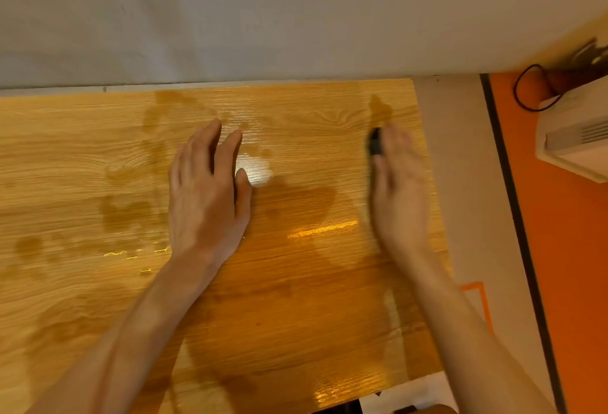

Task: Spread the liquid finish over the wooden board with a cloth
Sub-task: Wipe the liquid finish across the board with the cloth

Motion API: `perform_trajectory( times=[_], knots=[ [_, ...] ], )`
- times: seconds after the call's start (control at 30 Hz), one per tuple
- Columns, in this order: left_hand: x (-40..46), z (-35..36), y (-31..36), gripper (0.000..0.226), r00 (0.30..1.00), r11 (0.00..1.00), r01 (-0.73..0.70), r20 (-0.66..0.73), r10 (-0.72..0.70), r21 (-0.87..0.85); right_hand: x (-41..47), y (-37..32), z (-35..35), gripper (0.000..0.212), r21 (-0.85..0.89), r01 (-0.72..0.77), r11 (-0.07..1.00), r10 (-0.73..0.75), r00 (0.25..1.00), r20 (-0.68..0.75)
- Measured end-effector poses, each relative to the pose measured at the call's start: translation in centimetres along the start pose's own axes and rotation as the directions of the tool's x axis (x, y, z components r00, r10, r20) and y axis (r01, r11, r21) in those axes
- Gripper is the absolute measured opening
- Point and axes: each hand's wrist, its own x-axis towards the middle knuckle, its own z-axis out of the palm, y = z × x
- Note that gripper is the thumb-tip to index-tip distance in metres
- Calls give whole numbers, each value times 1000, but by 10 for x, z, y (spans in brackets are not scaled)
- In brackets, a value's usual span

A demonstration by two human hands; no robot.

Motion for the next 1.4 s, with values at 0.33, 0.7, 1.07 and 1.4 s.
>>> perform_trajectory(
  times=[0.33, 0.7, 1.07, 1.4],
  knots=[
    [2, 0, 1, 50, 1000, 1000, 4, -13, -4, -8, -38, -86, 53, 47, -53, 242, 969, -238, 969, 63],
    [-2, 1, 1, 48, 999, 1000, -12, -32, 13, 27, -7, -65, 41, 55, -16, 280, 960, -278, 957, 80],
    [2, 0, 1, 50, 1000, 999, 20, -21, -19, 45, 67, -89, 64, 45, 52, 302, 952, -306, 946, 105],
    [5, -2, 1, 51, 999, 999, 36, -25, -35, 23, 55, -52, 41, 56, -8, 315, 949, -310, 938, 156]
  ],
)
